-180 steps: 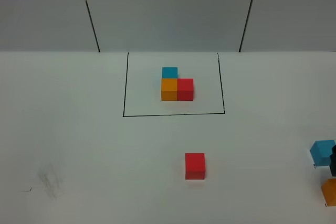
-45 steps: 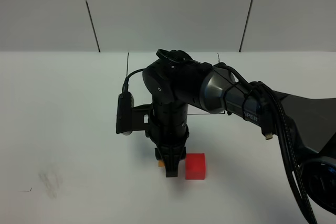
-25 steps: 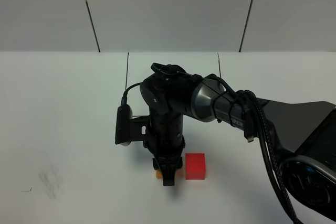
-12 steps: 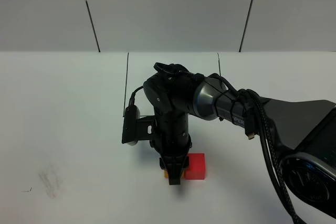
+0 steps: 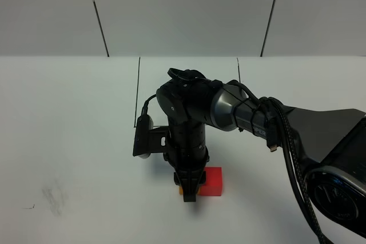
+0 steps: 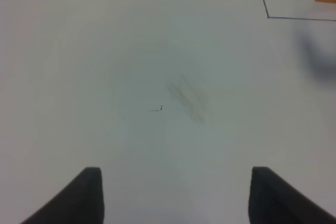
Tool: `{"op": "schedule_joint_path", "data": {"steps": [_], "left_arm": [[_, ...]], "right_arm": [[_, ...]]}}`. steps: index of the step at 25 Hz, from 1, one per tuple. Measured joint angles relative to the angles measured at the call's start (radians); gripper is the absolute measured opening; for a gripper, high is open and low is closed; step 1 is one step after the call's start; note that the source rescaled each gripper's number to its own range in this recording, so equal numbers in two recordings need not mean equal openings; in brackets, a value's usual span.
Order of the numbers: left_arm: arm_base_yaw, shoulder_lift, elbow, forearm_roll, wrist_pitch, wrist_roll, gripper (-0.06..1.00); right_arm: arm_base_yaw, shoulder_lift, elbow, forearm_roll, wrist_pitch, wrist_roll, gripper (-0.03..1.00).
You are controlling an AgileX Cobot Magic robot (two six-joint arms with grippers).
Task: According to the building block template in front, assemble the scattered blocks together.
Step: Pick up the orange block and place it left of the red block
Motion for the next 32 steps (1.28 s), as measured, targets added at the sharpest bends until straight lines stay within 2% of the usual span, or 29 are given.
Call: {"op": "schedule_joint_path", "data": {"steps": [23, 25, 30, 32], "left_arm": [[0.000, 0.000, 0.000, 0.000, 0.000, 0.000, 0.31], [0.000, 0.000, 0.000, 0.000, 0.000, 0.000, 0.31], [0.000, 0.000, 0.000, 0.000, 0.000, 0.000, 0.31], [0.000, 0.000, 0.000, 0.000, 0.000, 0.000, 0.31]], "right_arm": [[-0.005, 0.026, -0.010, 0.039, -0.020, 0.003, 0.20], [-0.005, 0.030, -0.010, 0.047, -0.030, 0.004, 0.26], [-0.005, 0.042, -0.010, 0.062, -0.051, 0.025, 0.64], [-0.005, 0.040, -0.010, 0.057, -0.053, 0.045, 0.74]]}}
